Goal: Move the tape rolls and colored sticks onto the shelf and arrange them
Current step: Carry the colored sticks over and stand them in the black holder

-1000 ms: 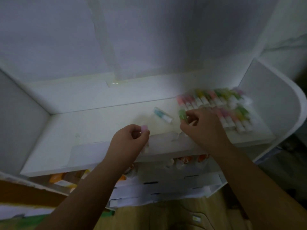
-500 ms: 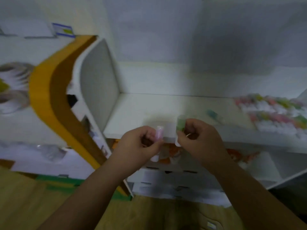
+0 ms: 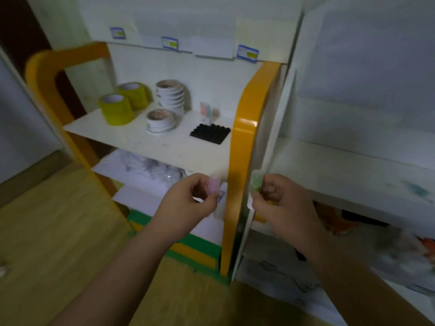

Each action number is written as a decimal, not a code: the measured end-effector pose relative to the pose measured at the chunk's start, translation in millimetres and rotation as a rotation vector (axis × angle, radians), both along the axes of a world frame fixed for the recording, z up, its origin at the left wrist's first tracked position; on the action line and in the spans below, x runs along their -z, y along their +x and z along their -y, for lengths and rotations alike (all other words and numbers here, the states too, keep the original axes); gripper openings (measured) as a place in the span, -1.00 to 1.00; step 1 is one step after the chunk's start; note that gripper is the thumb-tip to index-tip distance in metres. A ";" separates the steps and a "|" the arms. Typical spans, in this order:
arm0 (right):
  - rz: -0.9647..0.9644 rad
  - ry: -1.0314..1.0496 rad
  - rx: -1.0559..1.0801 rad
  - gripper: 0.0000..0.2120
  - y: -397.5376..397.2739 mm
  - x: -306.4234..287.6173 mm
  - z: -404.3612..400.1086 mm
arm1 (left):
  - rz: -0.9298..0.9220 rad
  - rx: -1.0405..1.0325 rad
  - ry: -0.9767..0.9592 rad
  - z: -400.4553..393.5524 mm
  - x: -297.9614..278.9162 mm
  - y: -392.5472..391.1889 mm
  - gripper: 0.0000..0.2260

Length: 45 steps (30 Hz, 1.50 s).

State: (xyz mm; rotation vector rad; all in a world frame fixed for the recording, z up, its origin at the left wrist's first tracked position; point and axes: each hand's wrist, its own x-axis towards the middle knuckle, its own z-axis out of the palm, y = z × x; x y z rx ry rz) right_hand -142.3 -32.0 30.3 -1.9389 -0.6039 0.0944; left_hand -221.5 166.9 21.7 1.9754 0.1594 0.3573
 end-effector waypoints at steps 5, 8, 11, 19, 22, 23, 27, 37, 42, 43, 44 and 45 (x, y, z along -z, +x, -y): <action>-0.018 -0.030 -0.073 -0.88 -9.3 2.5 -55.0 | 0.000 -0.083 -0.084 -48.6 -1.8 -27.3 -0.89; -0.038 -0.043 -0.073 -0.93 -4.7 7.5 -84.7 | 0.007 -0.140 -0.068 -72.2 -1.2 -34.2 -0.93; -0.049 -0.019 -0.075 -0.96 -0.5 8.7 -113.4 | -0.010 -0.194 -0.066 -96.2 3.2 -34.1 -0.94; -0.014 0.073 -0.014 -0.85 38.8 21.9 -189.0 | 0.043 -0.259 0.087 -153.8 -1.1 11.7 -0.94; -0.010 0.115 0.038 -0.81 58.7 24.0 -216.6 | 0.036 -0.207 0.116 -180.5 -11.3 24.4 -0.95; -0.018 0.130 0.049 -0.81 65.1 23.2 -225.5 | 0.027 -0.197 0.114 -190.9 -14.7 28.8 -0.96; -0.009 0.214 0.057 -0.83 85.0 14.3 -259.5 | 0.005 -0.183 0.152 -233.8 -23.0 52.8 -0.96; 0.016 0.220 0.266 -0.85 120.9 16.0 -266.4 | 0.022 0.088 0.154 -279.2 -20.2 154.4 -0.82; 0.009 0.179 0.396 -0.84 127.5 20.2 -260.7 | 0.086 0.273 0.175 -279.1 -21.2 219.6 -0.84; 0.013 0.170 0.429 -0.84 128.1 19.0 -260.4 | 0.085 0.316 0.190 -277.3 -23.6 233.4 -0.80; 0.021 0.161 0.462 -0.86 129.3 18.3 -260.1 | 0.095 0.374 0.187 -274.5 -26.2 249.1 -0.77; 0.031 0.150 0.496 -0.88 131.0 18.2 -259.3 | 0.119 0.433 0.167 -270.1 -29.3 265.4 -0.77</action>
